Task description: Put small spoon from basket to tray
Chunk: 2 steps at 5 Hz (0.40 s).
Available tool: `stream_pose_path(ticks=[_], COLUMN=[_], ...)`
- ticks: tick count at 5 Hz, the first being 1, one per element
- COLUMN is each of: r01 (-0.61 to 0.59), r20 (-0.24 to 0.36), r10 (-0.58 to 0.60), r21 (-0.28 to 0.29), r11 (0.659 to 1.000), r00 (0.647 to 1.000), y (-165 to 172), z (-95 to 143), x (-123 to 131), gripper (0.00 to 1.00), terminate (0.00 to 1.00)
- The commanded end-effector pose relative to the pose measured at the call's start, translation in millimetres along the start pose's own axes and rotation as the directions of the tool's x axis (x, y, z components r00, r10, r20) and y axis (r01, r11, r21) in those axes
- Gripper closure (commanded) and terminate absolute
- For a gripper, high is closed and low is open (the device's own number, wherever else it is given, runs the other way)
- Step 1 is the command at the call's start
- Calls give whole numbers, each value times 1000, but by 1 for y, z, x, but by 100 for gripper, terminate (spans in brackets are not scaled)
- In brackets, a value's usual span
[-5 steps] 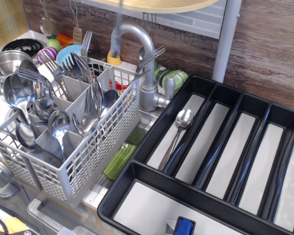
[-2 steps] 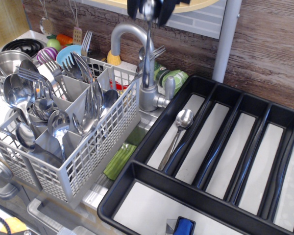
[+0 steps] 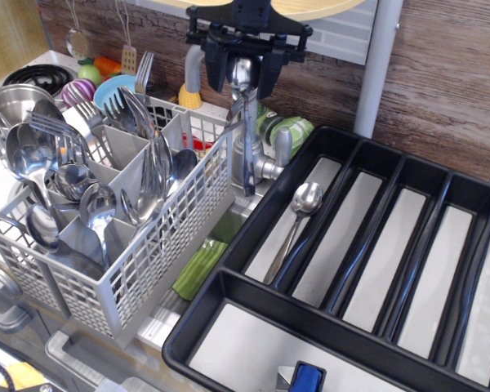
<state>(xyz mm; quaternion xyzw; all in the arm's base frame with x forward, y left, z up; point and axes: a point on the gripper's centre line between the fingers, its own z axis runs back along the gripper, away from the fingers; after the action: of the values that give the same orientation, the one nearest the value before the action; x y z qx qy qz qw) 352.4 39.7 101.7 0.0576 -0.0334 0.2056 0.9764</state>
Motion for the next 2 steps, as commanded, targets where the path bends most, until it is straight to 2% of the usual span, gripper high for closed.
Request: stream_pose_path(ticks=[1, 2], r01=[53, 73], r20=[-16, -45], r10=[-53, -76], r21=[-41, -59], r11=[998, 996], r00=[998, 996], y=[-1, -8], z=[-17, -26], x=[-2, -5], gripper=[100, 100], terminate=[0, 0])
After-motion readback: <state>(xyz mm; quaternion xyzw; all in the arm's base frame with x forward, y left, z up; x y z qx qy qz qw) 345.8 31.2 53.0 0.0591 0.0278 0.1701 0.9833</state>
